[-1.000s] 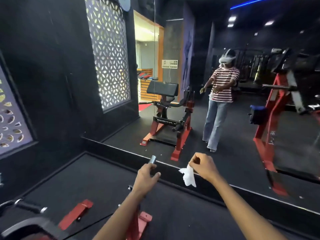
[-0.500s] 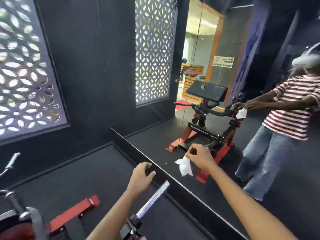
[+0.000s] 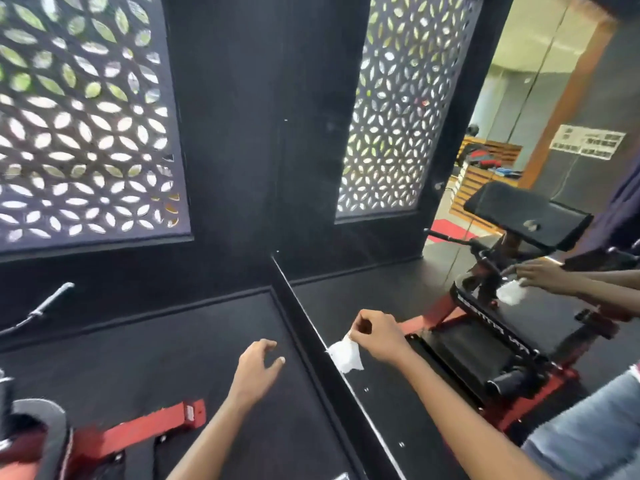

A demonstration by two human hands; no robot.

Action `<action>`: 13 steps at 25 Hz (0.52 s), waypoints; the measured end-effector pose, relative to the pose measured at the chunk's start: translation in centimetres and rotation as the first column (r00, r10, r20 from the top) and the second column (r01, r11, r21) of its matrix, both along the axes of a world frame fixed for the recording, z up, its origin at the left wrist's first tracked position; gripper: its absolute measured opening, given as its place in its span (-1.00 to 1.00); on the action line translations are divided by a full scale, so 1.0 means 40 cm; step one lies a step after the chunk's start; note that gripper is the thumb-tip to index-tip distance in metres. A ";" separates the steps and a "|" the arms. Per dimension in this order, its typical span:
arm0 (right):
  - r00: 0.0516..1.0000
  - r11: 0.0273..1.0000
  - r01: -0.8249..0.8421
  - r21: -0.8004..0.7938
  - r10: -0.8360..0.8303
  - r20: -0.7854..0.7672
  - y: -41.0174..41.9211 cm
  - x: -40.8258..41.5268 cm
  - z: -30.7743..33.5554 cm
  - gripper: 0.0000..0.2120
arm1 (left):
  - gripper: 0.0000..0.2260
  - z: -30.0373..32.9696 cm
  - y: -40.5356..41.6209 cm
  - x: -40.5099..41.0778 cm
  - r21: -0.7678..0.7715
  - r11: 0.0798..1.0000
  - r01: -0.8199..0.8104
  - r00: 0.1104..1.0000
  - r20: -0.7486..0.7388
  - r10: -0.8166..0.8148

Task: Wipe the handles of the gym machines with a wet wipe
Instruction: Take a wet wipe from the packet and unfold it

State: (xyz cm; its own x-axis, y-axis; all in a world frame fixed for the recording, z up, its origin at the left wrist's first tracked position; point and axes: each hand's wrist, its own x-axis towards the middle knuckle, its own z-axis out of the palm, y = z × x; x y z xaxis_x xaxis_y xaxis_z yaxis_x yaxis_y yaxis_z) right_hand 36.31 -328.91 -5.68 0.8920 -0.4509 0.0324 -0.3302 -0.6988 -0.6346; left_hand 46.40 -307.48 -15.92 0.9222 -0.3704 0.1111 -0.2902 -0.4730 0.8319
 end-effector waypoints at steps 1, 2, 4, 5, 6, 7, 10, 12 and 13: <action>1.000 1.000 -0.030 0.000 0.030 0.000 -0.037 0.056 0.004 -0.89 | -0.77 0.000 -0.022 0.027 -0.020 0.999 -0.034 0.999 -0.012 0.034; 0.999 0.998 -0.055 0.016 0.054 0.005 -0.070 0.111 0.012 -0.89 | -0.78 0.001 -0.033 0.049 -0.034 0.997 -0.072 0.997 -0.031 0.071; 0.994 0.994 -0.104 0.042 0.103 0.019 -0.113 0.221 0.024 -0.88 | -0.79 -0.003 -0.026 0.095 -0.036 0.984 -0.173 0.983 -0.076 0.170; 0.990 0.989 -0.138 0.055 0.137 0.021 -0.123 0.281 0.019 -0.88 | -0.79 -0.010 -0.007 0.123 -0.022 0.973 -0.231 0.970 -0.083 0.228; 0.986 0.984 -0.167 0.068 0.166 0.016 -0.130 0.337 0.009 -0.88 | -0.79 -0.017 0.015 0.147 -0.002 0.957 -0.289 0.954 -0.085 0.288; 0.979 0.975 -0.202 0.087 0.202 0.012 -0.130 0.391 -0.004 -0.88 | -0.79 -0.023 0.038 0.167 0.017 0.937 -0.349 0.933 -0.088 0.349; 0.928 0.918 -0.371 0.143 0.373 0.009 -0.083 0.553 -0.053 -0.90 | -0.78 -0.036 0.101 0.211 0.023 0.836 -0.548 0.831 -0.098 0.547; 0.867 0.848 -0.492 0.198 0.497 0.023 -0.029 0.653 -0.088 -0.88 | -0.77 -0.039 0.130 0.228 0.025 0.748 -0.663 0.743 -0.102 0.662; 0.825 0.802 -0.555 0.222 0.564 0.027 0.000 0.699 -0.102 -0.86 | -0.77 -0.043 0.136 0.228 0.023 0.696 -0.718 0.691 -0.105 0.716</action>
